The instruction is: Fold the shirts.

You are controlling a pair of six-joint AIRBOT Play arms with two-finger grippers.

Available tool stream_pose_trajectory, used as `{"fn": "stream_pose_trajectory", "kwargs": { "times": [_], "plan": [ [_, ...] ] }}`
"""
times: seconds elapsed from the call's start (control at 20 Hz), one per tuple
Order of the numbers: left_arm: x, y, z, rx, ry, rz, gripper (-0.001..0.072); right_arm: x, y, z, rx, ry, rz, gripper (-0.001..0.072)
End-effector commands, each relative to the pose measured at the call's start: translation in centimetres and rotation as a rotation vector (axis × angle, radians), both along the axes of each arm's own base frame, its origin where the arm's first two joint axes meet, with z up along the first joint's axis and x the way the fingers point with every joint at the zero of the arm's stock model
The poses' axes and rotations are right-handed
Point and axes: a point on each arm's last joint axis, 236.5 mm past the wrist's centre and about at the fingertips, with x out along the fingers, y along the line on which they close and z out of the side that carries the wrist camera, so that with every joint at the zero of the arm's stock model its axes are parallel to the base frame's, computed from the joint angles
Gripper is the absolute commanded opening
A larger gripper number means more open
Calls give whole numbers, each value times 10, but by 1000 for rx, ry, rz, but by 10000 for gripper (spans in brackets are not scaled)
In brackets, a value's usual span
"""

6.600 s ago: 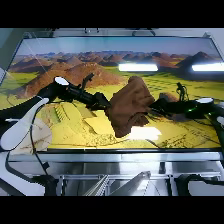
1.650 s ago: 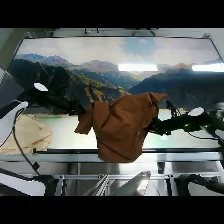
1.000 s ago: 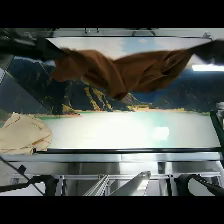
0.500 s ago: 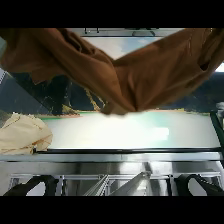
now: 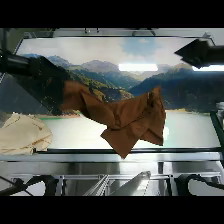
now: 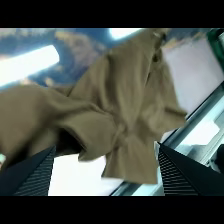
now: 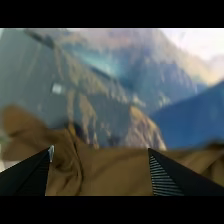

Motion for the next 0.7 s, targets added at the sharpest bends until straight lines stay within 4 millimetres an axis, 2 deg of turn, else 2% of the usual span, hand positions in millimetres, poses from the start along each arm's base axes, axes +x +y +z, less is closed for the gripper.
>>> {"fn": "stream_pose_trajectory", "kwargs": {
  "times": [0.0, 0.05, 0.2, 0.4, 0.5, 0.65],
  "plan": [
    [-14, 45, -96, 125, 301, 22, 717, -28, -10, -74, 58, 293, 99, 634],
    [-21, 55, -115, 141, 391, 36, 718, -44, -13, -87, 62, 360, 128, 634],
    [-27, 59, -148, 94, 535, 42, 718, -93, -1, -132, 103, 531, 157, 634],
    [-32, 41, -182, 94, 628, -9, 717, -160, 33, -192, 136, 678, 166, 634],
    [-38, 29, -195, 97, 672, -49, 717, -181, 55, -217, 136, 706, 171, 634],
    [-42, 20, -210, 109, 707, -77, 717, -192, 90, -241, 124, 701, 170, 634]
  ]
}}
